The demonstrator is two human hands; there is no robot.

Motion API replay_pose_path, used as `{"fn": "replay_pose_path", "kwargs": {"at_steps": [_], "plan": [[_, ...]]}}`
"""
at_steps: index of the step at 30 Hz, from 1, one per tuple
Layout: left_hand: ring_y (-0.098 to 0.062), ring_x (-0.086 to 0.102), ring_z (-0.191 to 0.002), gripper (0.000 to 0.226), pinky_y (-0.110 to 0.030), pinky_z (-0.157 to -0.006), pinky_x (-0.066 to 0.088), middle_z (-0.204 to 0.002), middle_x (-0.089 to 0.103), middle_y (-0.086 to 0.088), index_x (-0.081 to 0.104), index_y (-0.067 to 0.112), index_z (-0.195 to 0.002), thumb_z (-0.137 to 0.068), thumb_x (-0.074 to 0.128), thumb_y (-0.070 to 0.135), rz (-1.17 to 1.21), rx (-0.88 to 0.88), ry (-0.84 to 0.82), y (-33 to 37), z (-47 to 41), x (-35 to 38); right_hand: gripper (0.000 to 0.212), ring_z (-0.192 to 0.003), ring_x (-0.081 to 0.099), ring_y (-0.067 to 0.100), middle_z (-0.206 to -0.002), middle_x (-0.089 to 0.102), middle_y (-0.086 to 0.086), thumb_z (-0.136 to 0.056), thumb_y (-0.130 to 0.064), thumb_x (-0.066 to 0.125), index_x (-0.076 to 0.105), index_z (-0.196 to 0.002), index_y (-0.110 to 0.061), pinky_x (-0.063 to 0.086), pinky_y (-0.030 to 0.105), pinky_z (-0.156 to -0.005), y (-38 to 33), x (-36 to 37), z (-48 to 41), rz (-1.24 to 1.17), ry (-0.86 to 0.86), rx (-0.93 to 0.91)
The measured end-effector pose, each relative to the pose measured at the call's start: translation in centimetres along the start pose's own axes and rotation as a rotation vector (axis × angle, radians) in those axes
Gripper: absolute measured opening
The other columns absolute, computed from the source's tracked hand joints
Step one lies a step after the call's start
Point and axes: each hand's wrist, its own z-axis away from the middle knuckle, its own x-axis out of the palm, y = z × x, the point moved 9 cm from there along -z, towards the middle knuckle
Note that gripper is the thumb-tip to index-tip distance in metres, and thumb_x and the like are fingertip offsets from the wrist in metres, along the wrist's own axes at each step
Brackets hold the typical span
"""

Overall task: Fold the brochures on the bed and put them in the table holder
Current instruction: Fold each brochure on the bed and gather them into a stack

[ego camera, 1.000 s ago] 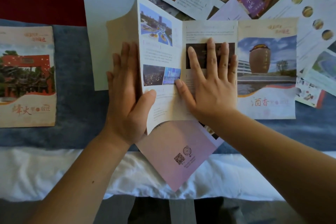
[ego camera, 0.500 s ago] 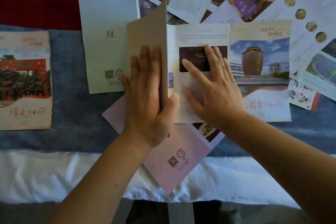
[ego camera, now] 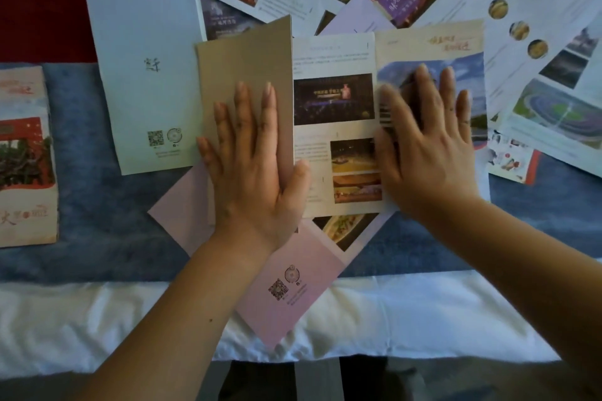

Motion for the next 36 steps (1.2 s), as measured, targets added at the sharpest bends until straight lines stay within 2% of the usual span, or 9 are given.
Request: {"fn": "replay_pose_path", "kwargs": {"at_steps": [4,8,21,30,33,36], "plan": [[-0.03,-0.015,-0.157,0.086,-0.066,-0.122,-0.007,-0.172,-0.012,-0.003,-0.007,0.031,-0.163,-0.089,0.028,0.056,-0.031,-0.012,0.0,0.6,-0.2,0.5,0.064,-0.161,-0.004,0.025,-0.174,0.006,0.004,-0.11,-0.047,0.023,0.014,-0.167,-0.018,-0.004,0.044,-0.13,3.2,-0.3,0.2,-0.049,-0.02,0.01],[-0.029,-0.017,-0.157,0.084,-0.064,-0.122,-0.009,-0.172,-0.014,-0.002,-0.007,0.033,-0.163,-0.09,0.028,0.056,-0.014,-0.002,-0.006,2.0,-0.3,1.2,0.064,-0.16,-0.007,0.022,-0.174,0.0,0.0,-0.111,-0.046,0.02,0.007,-0.167,-0.019,-0.006,0.04,-0.13,3.7,0.4,0.1,-0.037,-0.062,-0.031],[-0.038,-0.011,-0.157,0.082,-0.068,-0.122,0.0,-0.172,-0.005,-0.009,0.002,0.025,-0.165,-0.092,0.026,0.052,-0.23,0.042,-0.019,6.3,-0.4,4.5,0.062,-0.161,0.0,0.026,-0.174,0.009,0.007,-0.111,-0.04,0.026,0.017,-0.166,-0.012,-0.004,0.043,-0.13,3.8,0.8,0.1,-0.123,0.026,-0.052],[-0.04,-0.014,-0.156,0.082,-0.071,-0.12,-0.004,-0.171,-0.012,-0.011,-0.003,0.025,-0.165,-0.093,0.018,0.059,-0.307,-0.032,-0.024,7.3,-1.8,7.5,0.06,-0.161,0.003,0.029,-0.173,0.012,0.009,-0.112,-0.036,0.03,0.02,-0.165,-0.01,-0.004,0.045,-0.13,3.9,0.8,0.0,-0.155,0.05,-0.069],[-0.044,-0.008,-0.156,0.081,-0.072,-0.119,-0.001,-0.171,-0.007,-0.015,0.002,0.023,-0.165,-0.097,0.015,0.064,-0.389,-0.037,0.026,7.1,-1.9,8.1,0.06,-0.161,0.003,0.03,-0.173,0.013,0.01,-0.112,-0.036,0.029,0.02,-0.165,-0.01,-0.004,0.044,-0.13,3.9,0.8,0.0,-0.143,0.056,-0.071],[-0.046,-0.001,-0.156,0.074,-0.073,-0.118,0.004,-0.171,0.001,-0.018,0.005,0.019,-0.165,-0.103,0.009,0.06,-0.446,-0.023,0.097,7.0,-1.9,8.6,0.061,-0.161,0.005,0.032,-0.173,0.013,0.011,-0.112,-0.036,0.026,0.019,-0.165,-0.009,-0.002,0.044,-0.13,3.7,0.8,0.1,-0.091,0.073,-0.083]]}}
